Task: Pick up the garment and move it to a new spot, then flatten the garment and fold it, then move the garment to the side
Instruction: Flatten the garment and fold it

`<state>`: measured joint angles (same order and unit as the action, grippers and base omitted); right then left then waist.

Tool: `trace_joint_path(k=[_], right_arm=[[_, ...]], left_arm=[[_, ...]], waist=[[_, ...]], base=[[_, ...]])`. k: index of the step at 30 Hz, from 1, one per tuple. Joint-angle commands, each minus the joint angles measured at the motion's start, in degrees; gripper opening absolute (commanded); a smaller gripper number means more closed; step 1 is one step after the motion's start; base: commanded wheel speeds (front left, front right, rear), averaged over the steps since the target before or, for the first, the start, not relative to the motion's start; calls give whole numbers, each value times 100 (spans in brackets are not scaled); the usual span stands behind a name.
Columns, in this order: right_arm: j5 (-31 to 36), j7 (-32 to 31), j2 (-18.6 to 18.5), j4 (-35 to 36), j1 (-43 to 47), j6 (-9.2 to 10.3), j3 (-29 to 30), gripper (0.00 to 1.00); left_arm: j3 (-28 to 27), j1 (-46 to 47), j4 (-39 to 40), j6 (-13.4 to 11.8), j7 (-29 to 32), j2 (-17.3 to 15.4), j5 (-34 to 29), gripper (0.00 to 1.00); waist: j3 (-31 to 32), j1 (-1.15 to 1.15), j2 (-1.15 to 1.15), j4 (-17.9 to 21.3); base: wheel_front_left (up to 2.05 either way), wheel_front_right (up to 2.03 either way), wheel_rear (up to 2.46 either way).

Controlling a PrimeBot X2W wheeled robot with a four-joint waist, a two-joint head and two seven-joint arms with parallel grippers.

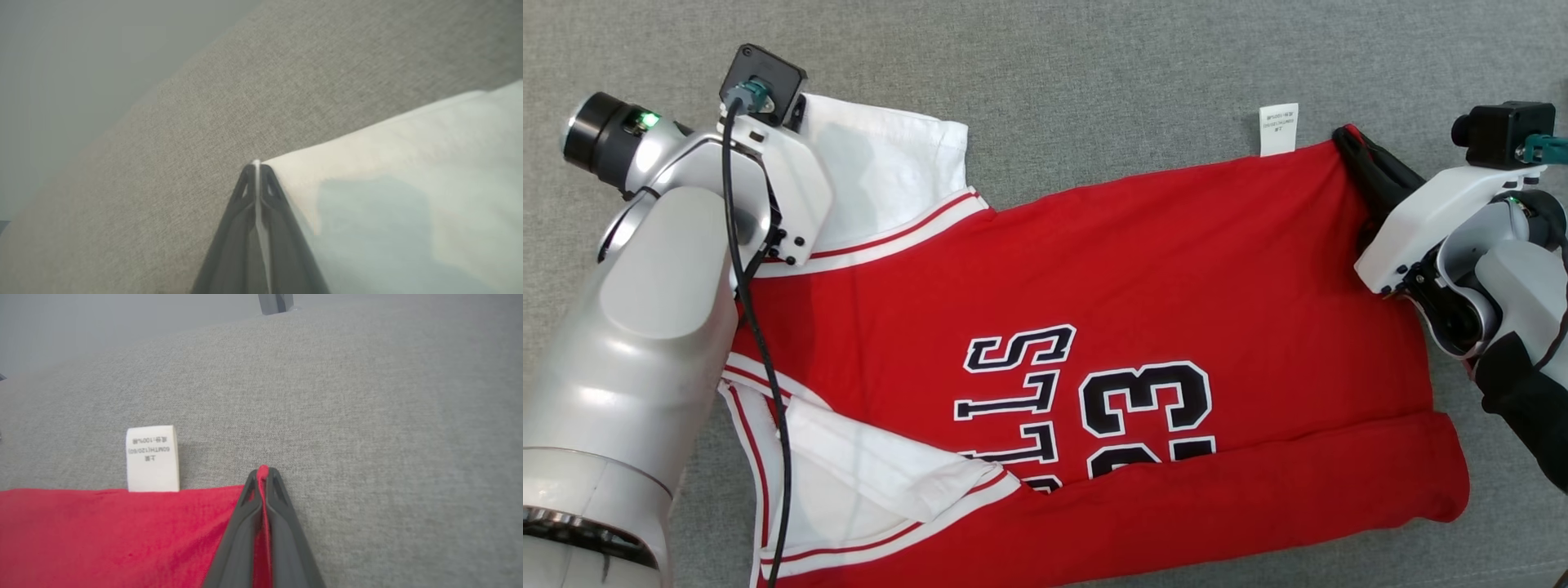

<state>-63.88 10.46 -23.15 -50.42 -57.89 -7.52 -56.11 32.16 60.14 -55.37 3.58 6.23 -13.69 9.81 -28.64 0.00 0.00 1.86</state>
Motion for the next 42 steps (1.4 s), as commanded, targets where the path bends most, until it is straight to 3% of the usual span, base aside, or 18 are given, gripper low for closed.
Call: trace_joint_path(k=[1,11,21,26,42], right_arm=[[-42,-62,21,-79,115,6,-110,0],[-232,171,-73,-154,234,5,-328,0],[-428,427,-377,-136,567,5,-347,0],[-457,474,-524,-99,711,5,-323,0],[107,483,-827,253,1431,5,161,0]], left_arm=[[9,27,-74,27,-25,-28,28,0],[-171,-34,36,-42,-767,109,326,0],[-344,-581,717,-100,-1277,117,672,0],[-392,-993,1281,-57,-1296,66,851,0],[-826,-2687,3565,-405,-934,-382,1596,0]], waist=[[11,0,0,-15],[197,0,0,-126],[615,0,0,-419],[833,0,0,-523],[1497,0,0,-698]], base=[[0,0,0],[0,0,0],[0,0,0],[0,0,0],[0,0,0]])
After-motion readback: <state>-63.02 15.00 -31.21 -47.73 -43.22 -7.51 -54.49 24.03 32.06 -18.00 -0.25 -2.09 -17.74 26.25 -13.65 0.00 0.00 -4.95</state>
